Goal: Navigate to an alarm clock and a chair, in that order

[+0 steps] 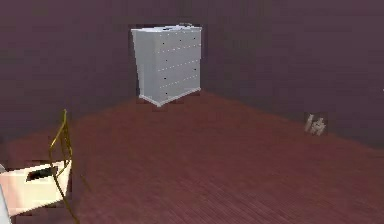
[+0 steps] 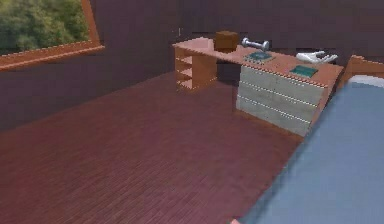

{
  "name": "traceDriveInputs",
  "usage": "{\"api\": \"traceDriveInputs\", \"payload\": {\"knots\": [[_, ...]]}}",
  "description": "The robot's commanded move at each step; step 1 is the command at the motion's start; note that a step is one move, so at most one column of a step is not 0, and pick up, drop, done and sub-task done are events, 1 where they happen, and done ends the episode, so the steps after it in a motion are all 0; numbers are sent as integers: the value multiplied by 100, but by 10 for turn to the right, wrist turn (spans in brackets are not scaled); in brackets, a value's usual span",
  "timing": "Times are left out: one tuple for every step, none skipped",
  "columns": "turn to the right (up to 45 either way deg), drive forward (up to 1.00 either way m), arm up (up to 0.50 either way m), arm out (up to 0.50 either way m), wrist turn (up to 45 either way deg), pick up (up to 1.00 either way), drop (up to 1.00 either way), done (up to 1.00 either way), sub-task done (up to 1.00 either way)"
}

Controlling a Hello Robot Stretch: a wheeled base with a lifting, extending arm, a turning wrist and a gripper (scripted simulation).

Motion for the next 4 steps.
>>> {"api": "traceDriveInputs", "payload": {"knots": [[0, 75, 0, 0, 0, 0, 0, 0, 0], [-450, 0, 0, 0, 0, 0, 0, 0, 0], [-390, 0, 0, 0, 0, 0, 0, 0, 0], [0, 0, 0, 0, 0, 0, 0, 0, 100]]}}
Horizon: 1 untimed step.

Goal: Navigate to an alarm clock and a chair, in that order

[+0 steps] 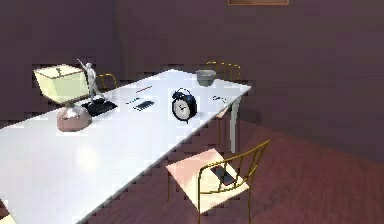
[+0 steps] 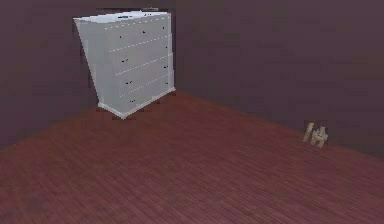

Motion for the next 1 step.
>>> {"api": "traceDriveInputs", "payload": {"knots": [[0, 0, 0, 0, 0, 0, 0, 100, 0]]}}
